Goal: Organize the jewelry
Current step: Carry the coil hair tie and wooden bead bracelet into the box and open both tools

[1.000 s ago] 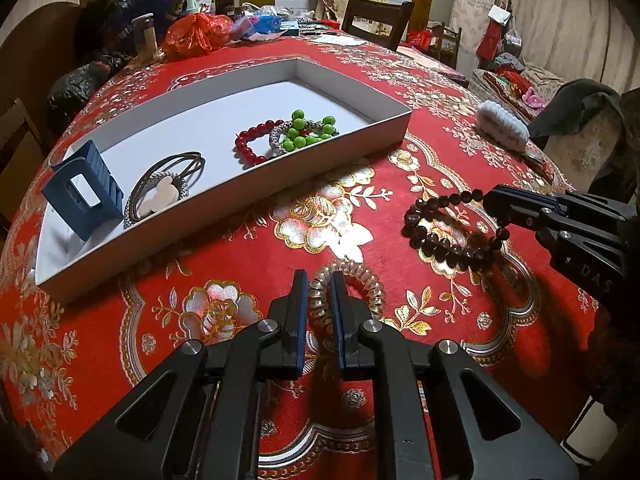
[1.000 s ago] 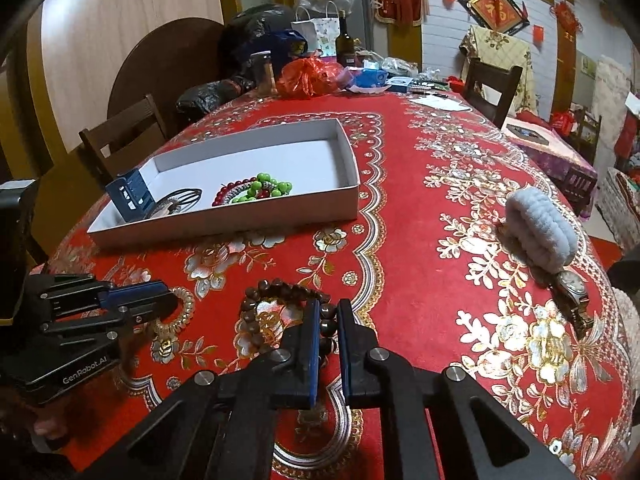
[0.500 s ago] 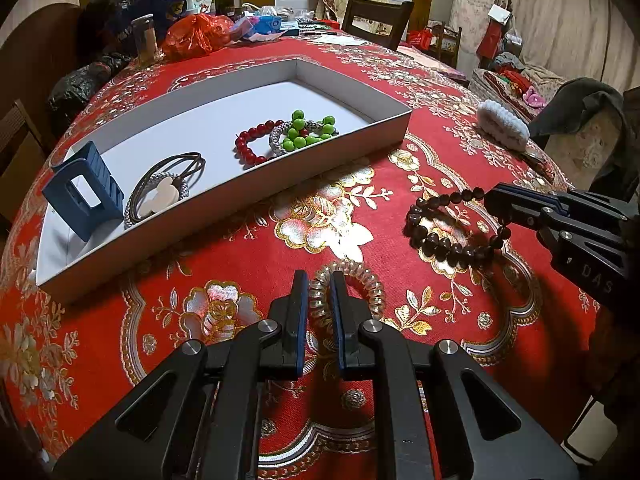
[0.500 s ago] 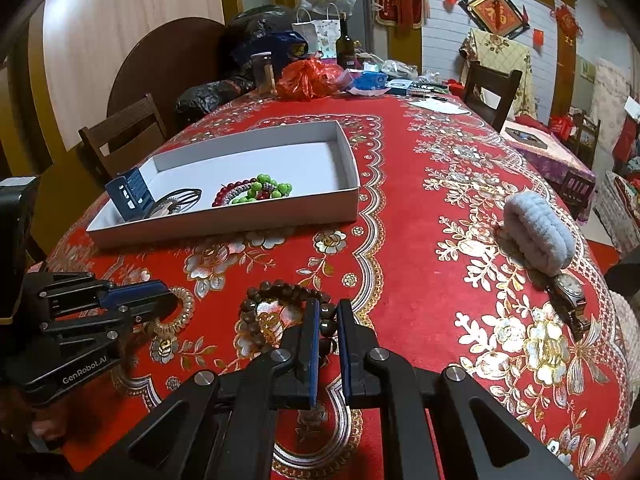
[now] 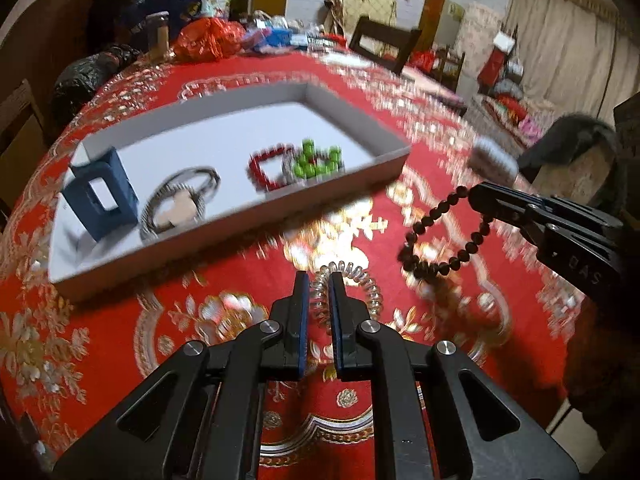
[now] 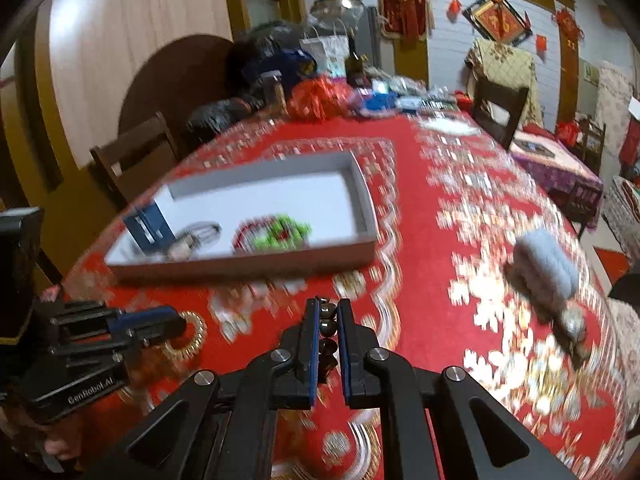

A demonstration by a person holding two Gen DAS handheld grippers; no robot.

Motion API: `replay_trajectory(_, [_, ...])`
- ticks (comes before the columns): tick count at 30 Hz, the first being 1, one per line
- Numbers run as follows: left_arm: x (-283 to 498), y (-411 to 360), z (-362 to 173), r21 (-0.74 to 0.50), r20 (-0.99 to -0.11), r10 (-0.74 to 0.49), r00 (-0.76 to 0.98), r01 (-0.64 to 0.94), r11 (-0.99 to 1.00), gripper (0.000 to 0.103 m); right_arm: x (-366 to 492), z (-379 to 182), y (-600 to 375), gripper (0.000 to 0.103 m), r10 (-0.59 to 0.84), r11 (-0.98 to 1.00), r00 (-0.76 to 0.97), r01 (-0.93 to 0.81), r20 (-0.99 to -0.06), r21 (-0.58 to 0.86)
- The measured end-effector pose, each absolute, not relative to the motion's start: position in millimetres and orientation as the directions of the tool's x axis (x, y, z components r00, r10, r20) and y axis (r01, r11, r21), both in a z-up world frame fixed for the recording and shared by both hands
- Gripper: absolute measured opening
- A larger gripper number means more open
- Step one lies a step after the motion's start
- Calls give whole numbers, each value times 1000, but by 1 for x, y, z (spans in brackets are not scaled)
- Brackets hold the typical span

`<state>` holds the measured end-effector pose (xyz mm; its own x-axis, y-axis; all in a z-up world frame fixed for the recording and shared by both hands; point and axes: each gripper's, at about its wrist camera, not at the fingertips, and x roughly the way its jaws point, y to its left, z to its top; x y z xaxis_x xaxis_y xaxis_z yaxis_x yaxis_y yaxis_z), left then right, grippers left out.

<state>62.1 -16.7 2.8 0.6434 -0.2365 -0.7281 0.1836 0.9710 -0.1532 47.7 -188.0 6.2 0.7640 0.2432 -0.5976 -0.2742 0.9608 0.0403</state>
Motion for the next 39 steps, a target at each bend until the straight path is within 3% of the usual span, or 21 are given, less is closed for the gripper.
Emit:
replay_trajectory(8, [87, 14, 40, -181, -661, -220, 718, 132, 974, 8, 70, 54, -167, 8, 298, 944, 787, -327, -540, 44])
replay_trajectory(15, [136, 37, 34, -140, -678, -117, 725, 29, 990, 8, 107, 73, -137, 8, 332, 931, 777, -361, -535, 52])
replay_trajectory(23, [169, 52, 2, -80, -736, -17, 676, -62, 995, 8, 153, 58, -103, 8, 377, 918, 710, -370, -594, 140])
replay_trajectory(32, [166, 53, -16, -69, -754, 0, 657, -79, 995, 8, 197, 1, -118, 8, 302, 951, 648, -253, -699, 176])
replay_trajectory(39, [165, 51, -16, -68, -753, 9, 658, -90, 994, 12, 200, -17, -141, 10, 302, 953, 612, -209, -731, 219])
